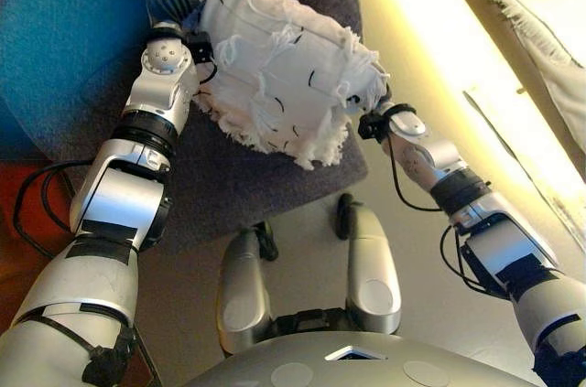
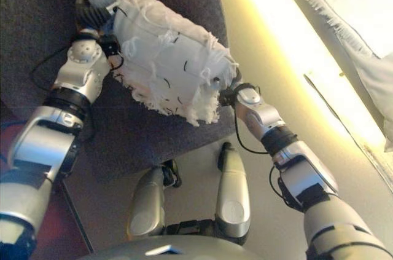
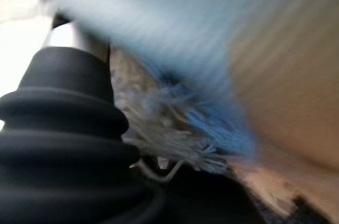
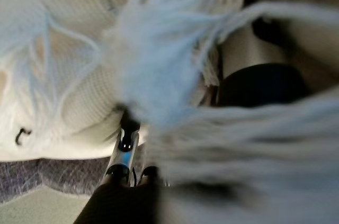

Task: Pick up the cushion and take it to the sofa

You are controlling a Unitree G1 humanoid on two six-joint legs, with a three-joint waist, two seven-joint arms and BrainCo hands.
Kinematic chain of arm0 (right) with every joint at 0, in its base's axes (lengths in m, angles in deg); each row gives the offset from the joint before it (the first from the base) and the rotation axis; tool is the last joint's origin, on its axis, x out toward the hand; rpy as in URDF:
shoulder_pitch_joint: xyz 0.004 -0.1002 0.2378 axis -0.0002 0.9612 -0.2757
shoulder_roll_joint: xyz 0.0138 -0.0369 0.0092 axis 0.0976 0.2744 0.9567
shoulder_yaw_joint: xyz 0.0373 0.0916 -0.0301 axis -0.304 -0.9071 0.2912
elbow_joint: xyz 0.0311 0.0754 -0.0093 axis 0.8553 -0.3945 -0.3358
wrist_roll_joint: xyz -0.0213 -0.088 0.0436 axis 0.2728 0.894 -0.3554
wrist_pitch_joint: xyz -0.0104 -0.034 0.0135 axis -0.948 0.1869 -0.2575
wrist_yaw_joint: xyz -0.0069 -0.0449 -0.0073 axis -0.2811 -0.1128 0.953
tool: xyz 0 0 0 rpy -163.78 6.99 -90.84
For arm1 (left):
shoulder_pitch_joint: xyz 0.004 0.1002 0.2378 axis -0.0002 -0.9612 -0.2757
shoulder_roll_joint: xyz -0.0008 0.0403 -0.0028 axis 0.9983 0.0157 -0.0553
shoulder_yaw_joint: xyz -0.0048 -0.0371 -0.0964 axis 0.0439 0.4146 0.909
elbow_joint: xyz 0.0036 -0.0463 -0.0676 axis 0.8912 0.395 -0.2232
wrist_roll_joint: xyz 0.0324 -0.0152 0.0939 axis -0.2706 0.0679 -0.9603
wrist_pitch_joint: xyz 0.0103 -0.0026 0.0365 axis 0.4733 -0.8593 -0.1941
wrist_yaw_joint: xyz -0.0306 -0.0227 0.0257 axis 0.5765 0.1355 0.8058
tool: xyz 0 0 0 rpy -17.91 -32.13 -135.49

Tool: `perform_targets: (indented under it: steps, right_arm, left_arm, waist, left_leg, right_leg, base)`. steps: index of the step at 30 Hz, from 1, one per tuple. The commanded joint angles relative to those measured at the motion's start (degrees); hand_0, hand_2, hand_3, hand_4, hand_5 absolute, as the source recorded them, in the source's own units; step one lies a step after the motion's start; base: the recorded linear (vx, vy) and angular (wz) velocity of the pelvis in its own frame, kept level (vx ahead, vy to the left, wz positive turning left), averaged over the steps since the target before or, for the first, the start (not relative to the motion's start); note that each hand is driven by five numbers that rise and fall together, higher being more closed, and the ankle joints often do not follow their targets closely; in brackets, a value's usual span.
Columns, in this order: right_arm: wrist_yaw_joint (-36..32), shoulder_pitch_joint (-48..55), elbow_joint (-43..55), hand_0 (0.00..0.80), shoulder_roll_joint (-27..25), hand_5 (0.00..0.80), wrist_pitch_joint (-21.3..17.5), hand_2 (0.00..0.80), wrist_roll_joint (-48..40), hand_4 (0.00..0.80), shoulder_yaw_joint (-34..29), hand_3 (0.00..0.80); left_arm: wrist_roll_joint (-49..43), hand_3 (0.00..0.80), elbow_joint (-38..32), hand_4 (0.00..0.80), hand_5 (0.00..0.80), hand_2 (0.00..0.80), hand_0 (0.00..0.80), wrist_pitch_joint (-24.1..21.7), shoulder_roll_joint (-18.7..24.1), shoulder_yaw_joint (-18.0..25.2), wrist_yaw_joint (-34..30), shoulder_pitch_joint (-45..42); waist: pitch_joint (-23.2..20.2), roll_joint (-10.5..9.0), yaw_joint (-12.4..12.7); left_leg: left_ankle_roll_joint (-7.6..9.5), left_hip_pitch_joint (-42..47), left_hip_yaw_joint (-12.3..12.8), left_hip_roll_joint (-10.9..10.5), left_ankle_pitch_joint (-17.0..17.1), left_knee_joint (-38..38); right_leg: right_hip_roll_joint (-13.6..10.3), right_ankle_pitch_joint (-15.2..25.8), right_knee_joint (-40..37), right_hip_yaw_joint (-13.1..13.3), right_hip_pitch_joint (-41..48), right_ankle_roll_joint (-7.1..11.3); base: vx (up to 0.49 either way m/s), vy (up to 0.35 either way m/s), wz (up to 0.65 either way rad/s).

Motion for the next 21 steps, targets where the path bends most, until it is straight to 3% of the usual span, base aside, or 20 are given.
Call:
perform_targets:
  steps: [1,6,13,17,21]
  right_arm:
    - [-1.4,1.4,2.4,0.000,1.6,0.000,-4.2,0.000,-2.3,0.000,-3.3,0.000]
    - [-1.1,6.1,3.7,0.000,-2.0,0.000,-4.0,0.000,-1.4,0.000,-7.9,0.000]
    - [-5.9,17.5,5.5,0.000,-6.7,0.000,-3.8,0.000,-1.1,0.000,-17.1,0.000]
    - [-7.7,24.8,7.1,0.000,-7.0,0.000,-3.9,0.000,0.5,0.000,-22.0,0.000]
    - [-8.0,31.1,8.9,0.000,-4.9,0.000,-4.9,0.000,1.8,0.000,-26.0,0.000]
  left_arm:
    - [3.3,0.000,-1.2,0.000,0.000,0.000,0.000,-5.4,3.9,3.0,-0.8,0.8]
    - [4.3,0.000,-2.5,0.000,0.000,0.000,0.000,-6.5,7.1,7.5,-1.4,-5.3]
    - [-1.0,0.000,-8.2,0.000,0.000,0.000,0.000,-6.0,11.5,13.2,-6.8,-16.9]
    - [-2.3,0.000,-13.8,0.000,0.000,0.000,0.000,-6.3,11.0,17.7,-9.8,-24.9]
    - [-1.5,0.000,-21.6,0.000,0.000,0.000,0.000,-6.2,7.7,22.9,-13.1,-35.0]
  waist:
    - [-5.2,1.04,1.2]
    - [-7.3,1.16,1.5]
    - [-12.9,1.58,3.1]
    - [-15.6,1.69,4.1]
    - [-17.7,1.44,5.5]
  left_leg:
    - [-2.52,1.2,-1.9,0.7,2.7,-4.8]
    - [-2.44,4.9,-1.5,0.2,4.3,-9.2]
    - [-2.65,12.9,-1.4,-0.1,7.7,-19.6]
    - [-2.45,15.3,-1.8,-0.3,8.2,-21.5]
    - [-2.12,17.5,-1.9,-0.3,7.9,-22.3]
  right_leg:
    - [-4.1,4.4,-12.6,-0.4,7.8,5.64]
    - [-3.7,4.8,-16.5,-2.1,12.0,5.45]
    - [-0.8,5.4,-25.3,-6.2,22.1,5.46]
    - [0.1,5.5,-27.3,-7.3,25.2,5.43]
    - [0.7,5.7,-29.0,-8.4,28.1,5.67]
  base:
    - [0.100,0.034,-0.04]
    - [0.102,0.007,0.03]
    - [0.148,-0.029,0.09]
    - [0.139,-0.026,0.13]
    - [0.117,-0.027,0.17]
